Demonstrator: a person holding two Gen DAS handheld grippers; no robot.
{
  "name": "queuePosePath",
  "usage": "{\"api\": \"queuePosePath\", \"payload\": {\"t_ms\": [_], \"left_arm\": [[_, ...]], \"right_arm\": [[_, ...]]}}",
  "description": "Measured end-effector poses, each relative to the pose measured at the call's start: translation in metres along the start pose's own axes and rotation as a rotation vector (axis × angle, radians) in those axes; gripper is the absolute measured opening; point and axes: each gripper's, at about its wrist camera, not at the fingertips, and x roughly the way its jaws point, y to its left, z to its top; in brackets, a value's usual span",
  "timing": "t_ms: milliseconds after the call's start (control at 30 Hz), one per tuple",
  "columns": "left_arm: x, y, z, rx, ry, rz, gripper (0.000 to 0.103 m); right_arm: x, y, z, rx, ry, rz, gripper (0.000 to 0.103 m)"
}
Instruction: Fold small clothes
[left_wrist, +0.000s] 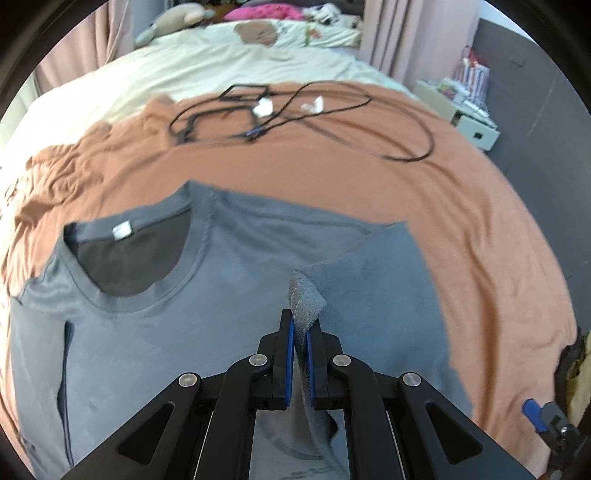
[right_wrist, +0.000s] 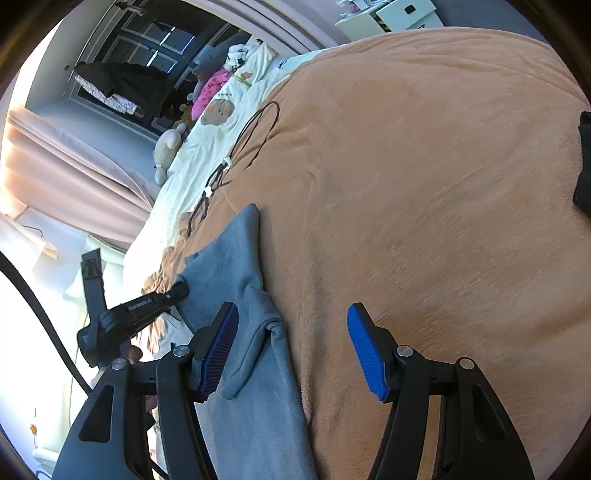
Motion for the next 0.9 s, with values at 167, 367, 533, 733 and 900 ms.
{"api": "queuePosePath", "payload": {"t_ms": [167,367,533,733,900], "left_arm": [[0.017,0.013,-0.007,-0.008,0.046,0.028,0.006],[0.03,0.028,-0.01,-0.011,0.075,0.08,0.006],[0.038,0.028,-0.01,0.019,0.095,0.093,0.006],[0.043,0.025,-0.011,0.058,0.109,0.118,0.007],[0.044,0.03,-0.014,0.047,0.149,0.113,0.007]], "right_arm": [[0.004,0.007,0.002,-0.016,0.006,-0.008,0.06],[0.007,0.011,0.003,-0.026,0.011,-0.016,0.06],[0.009,0.01,0.004,-0.011,0.015,-0.019,0.06],[0.01,0.013,0.003,-0.019,0.014,-0.013,0.06],[0.011,0.014,0.001,-0.017,0.02,-0.009,0.06]]}}
